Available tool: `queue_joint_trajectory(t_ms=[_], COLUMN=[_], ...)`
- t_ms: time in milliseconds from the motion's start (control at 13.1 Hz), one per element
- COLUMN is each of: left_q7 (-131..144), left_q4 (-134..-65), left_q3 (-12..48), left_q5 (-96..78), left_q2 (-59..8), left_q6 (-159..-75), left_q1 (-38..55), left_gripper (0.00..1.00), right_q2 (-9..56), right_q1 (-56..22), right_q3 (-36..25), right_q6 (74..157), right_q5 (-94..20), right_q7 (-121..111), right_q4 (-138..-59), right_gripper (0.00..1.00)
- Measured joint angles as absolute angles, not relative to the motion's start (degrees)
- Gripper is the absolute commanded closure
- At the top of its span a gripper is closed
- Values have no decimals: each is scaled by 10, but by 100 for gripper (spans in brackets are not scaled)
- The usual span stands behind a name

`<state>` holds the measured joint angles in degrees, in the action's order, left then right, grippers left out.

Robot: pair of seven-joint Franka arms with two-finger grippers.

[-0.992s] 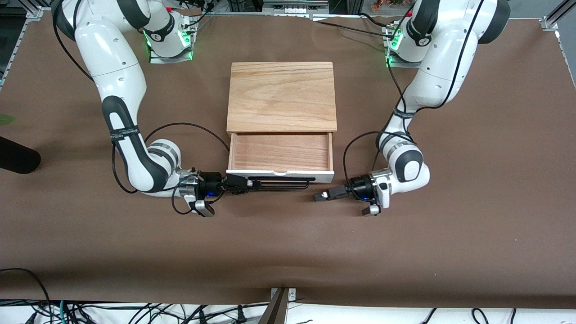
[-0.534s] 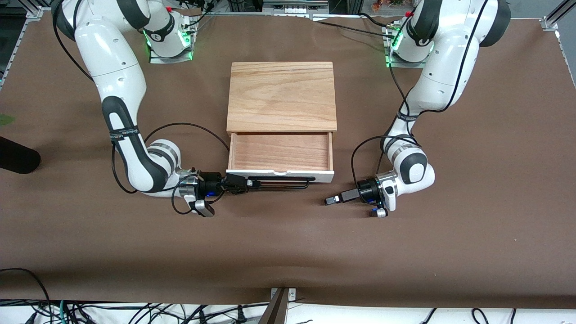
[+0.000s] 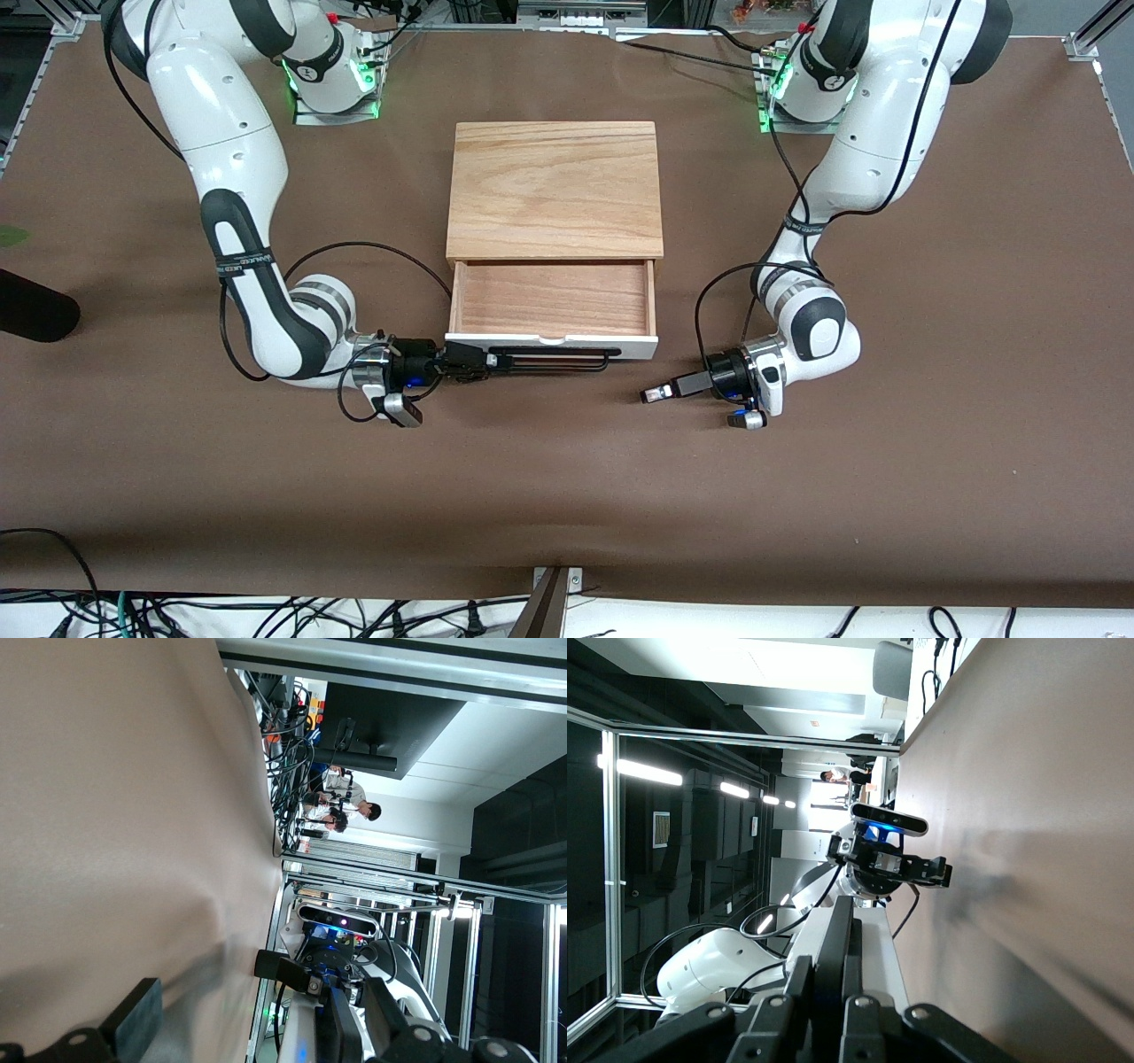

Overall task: Pull top drawer with both arms simultaneously
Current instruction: 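Release the handle with the left gripper and draw it back sideways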

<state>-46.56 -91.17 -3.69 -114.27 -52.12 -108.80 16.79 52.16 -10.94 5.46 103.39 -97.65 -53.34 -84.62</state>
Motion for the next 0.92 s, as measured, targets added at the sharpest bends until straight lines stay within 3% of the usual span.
queue_joint_trajectory(t_ms=[458,916], left_q7=[-466,-466], left_q4=[-931,-977], left_q3=[-37,-38], left_q5=[-1143,-1134], left_q2=[-515,-453], left_q6=[-1088,-1090], left_q1=[168,167], left_gripper=[0,0], right_q2=[526,535], right_q1=[-109,-109], right_q3=[54,54], right_q6=[1033,1029], right_q5=[-976,-976], right_q7=[-535,-535], right_q4=[-842,-832], right_gripper=[100,100])
